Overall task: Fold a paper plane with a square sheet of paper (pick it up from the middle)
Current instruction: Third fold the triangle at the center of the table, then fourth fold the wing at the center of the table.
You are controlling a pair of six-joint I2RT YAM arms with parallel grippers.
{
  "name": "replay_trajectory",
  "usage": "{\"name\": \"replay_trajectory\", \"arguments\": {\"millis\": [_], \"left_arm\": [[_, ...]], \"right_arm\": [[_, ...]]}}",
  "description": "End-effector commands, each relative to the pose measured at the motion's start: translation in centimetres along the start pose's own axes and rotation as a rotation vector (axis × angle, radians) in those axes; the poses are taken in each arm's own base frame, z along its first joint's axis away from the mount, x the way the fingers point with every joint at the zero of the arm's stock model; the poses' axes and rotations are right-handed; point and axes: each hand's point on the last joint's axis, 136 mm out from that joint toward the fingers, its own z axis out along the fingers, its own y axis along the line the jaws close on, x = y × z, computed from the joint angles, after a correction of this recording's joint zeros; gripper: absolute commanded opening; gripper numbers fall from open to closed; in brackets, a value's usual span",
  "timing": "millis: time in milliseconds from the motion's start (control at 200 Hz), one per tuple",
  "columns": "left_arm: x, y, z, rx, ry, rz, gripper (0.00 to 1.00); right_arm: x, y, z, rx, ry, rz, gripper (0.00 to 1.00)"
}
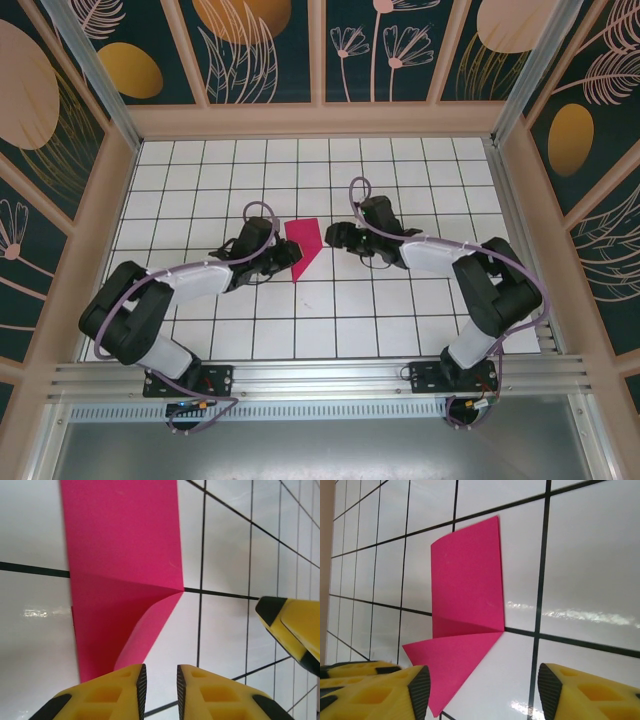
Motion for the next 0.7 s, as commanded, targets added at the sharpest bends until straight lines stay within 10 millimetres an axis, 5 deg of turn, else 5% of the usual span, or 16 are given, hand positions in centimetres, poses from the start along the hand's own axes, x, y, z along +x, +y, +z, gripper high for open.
{"name": "replay_trajectory", "arguments": {"millis": [0,690], "left_arm": [[-1.3,-1.5,0.8,0.046,-0.024,0.027,0.26],[-1.4,3.9,2.7,-0.193,-0.05,0.027,0.21]], "right_arm": [[-0.1,1.6,0.3,-0.079,-0.009,0.018,0.62],[1.9,2.2,4.3,-0.094,0.135,0.111,0.53]]}}
